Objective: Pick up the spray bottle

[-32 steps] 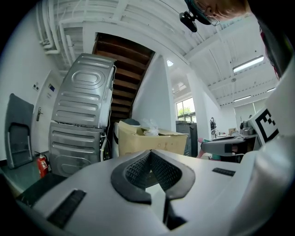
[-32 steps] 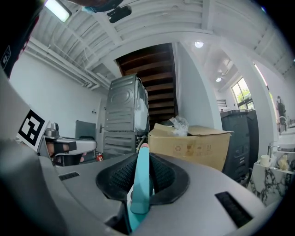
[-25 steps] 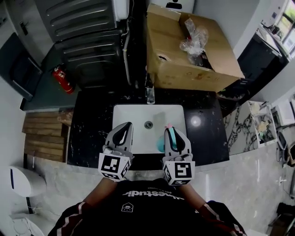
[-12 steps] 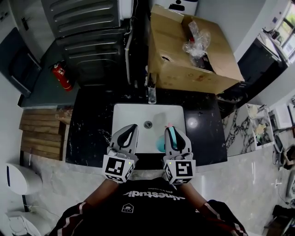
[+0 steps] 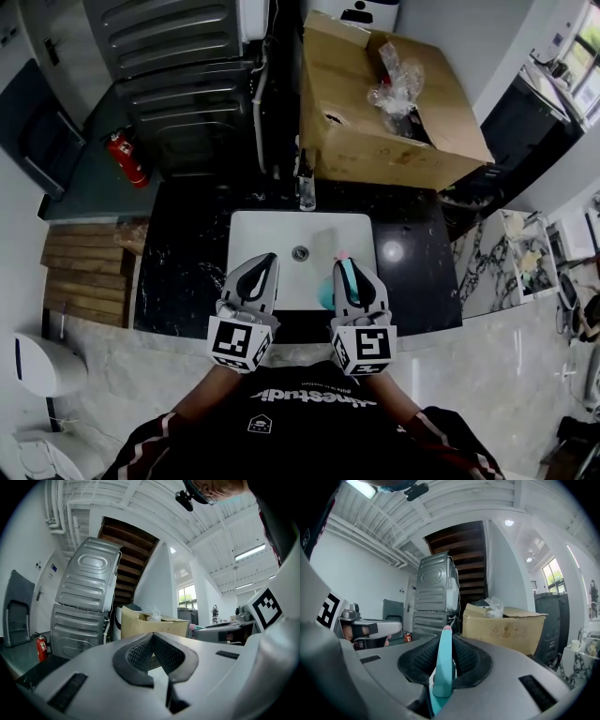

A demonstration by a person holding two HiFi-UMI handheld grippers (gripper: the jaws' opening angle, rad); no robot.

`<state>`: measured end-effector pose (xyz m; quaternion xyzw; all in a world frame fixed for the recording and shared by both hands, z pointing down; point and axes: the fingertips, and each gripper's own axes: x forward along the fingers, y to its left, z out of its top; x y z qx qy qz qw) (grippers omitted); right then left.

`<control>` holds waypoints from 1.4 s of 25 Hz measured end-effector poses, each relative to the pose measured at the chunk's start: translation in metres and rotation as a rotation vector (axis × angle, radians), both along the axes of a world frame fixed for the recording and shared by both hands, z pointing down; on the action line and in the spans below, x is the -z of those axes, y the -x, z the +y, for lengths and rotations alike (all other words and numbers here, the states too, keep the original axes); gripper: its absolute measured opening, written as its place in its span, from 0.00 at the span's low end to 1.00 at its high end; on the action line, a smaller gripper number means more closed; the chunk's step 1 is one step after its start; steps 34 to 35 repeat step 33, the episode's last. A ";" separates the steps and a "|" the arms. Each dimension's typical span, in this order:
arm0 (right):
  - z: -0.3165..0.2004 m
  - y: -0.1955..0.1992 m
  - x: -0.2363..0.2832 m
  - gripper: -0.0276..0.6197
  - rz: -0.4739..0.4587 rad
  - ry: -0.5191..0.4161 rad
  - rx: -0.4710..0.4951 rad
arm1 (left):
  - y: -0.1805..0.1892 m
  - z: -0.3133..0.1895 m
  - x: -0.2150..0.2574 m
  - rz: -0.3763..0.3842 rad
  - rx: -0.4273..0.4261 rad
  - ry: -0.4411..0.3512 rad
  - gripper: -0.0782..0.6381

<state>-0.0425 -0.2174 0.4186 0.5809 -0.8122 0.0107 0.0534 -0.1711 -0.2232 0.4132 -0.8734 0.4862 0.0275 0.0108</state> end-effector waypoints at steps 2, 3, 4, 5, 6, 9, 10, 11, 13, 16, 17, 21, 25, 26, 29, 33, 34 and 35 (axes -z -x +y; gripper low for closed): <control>0.002 -0.001 0.001 0.18 -0.001 -0.001 0.000 | 0.000 0.001 0.001 0.000 0.002 -0.001 0.13; 0.002 -0.001 0.001 0.18 -0.002 -0.002 0.000 | 0.000 0.002 0.001 0.000 0.003 -0.001 0.13; 0.003 -0.001 0.002 0.18 -0.003 -0.003 0.000 | 0.000 0.002 0.002 -0.001 0.004 -0.001 0.13; 0.004 -0.002 0.003 0.18 -0.005 -0.002 0.000 | 0.000 0.003 0.002 -0.001 0.005 0.000 0.13; 0.004 -0.002 0.003 0.18 -0.006 -0.001 0.001 | 0.001 0.003 0.002 0.000 0.007 0.000 0.13; 0.006 -0.004 0.002 0.18 -0.004 0.006 -0.001 | 0.001 0.004 0.002 0.004 0.013 0.000 0.13; 0.006 -0.005 0.002 0.18 -0.003 0.007 -0.002 | 0.001 0.004 0.002 0.004 0.014 0.001 0.13; 0.007 -0.005 0.001 0.18 -0.002 0.009 -0.003 | 0.001 0.005 0.002 0.004 0.014 0.001 0.13; 0.008 -0.006 0.001 0.18 -0.003 0.011 -0.006 | 0.000 0.005 0.002 0.003 0.012 0.002 0.13; 0.010 -0.007 0.001 0.18 -0.004 0.010 -0.006 | -0.001 0.007 0.001 0.002 0.008 0.005 0.13; 0.011 -0.007 0.001 0.18 -0.004 0.010 -0.006 | -0.001 0.008 0.001 0.002 0.007 0.005 0.13; 0.012 -0.008 0.000 0.18 -0.004 0.012 -0.007 | -0.005 0.010 0.001 -0.002 -0.001 0.002 0.13; 0.014 -0.012 0.001 0.18 -0.008 0.011 -0.011 | -0.007 0.012 0.002 -0.001 -0.002 -0.002 0.13; 0.015 -0.012 0.001 0.18 -0.008 0.011 -0.012 | -0.008 0.012 0.002 -0.001 -0.003 -0.001 0.13; 0.017 -0.015 0.001 0.18 -0.012 0.011 -0.012 | -0.013 0.015 0.003 -0.002 -0.011 -0.002 0.13; 0.017 -0.018 0.001 0.18 -0.011 0.014 -0.011 | -0.017 0.016 0.005 -0.007 -0.017 -0.008 0.13; 0.017 -0.018 0.001 0.18 -0.011 0.014 -0.011 | -0.017 0.016 0.005 -0.007 -0.017 -0.008 0.13; 0.017 -0.018 0.001 0.18 -0.011 0.014 -0.011 | -0.017 0.016 0.005 -0.007 -0.017 -0.008 0.13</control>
